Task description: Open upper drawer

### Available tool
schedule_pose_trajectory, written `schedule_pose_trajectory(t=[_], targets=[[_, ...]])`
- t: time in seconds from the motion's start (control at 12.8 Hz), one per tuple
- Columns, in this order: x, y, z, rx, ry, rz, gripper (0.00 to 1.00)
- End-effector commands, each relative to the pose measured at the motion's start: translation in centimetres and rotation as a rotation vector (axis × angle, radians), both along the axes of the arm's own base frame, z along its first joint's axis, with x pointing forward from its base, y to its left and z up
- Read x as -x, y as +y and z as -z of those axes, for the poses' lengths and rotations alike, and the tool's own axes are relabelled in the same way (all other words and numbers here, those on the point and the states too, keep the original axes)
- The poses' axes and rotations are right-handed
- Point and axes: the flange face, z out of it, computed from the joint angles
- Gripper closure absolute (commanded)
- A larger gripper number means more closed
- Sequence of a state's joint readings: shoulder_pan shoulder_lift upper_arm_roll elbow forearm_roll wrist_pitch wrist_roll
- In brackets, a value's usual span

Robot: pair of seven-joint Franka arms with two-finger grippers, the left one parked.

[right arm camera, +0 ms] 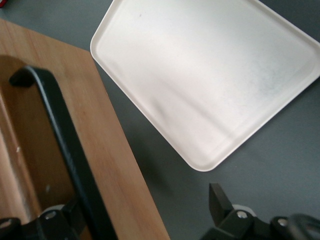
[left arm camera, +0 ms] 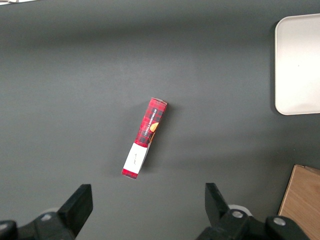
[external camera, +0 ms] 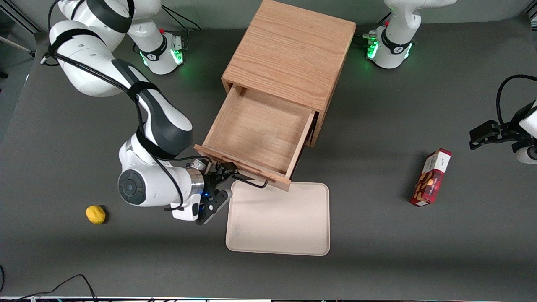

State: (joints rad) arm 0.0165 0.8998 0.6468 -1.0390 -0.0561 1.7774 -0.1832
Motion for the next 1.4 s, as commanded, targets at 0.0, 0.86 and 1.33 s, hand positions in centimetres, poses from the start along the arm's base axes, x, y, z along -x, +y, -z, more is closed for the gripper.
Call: schedule_pose_trajectory(t=[0.0, 0.86, 1.33], targets=[[-0.1, 0.0, -0.8, 0.013, -0.016, -0.032, 0.0], [-0.7, 0.6, -4.0, -0.041, -0.063, -0.003, 0.0], [-0.2, -0.1, -4.0, -0.047, -0.011, -0.042, 0.0]])
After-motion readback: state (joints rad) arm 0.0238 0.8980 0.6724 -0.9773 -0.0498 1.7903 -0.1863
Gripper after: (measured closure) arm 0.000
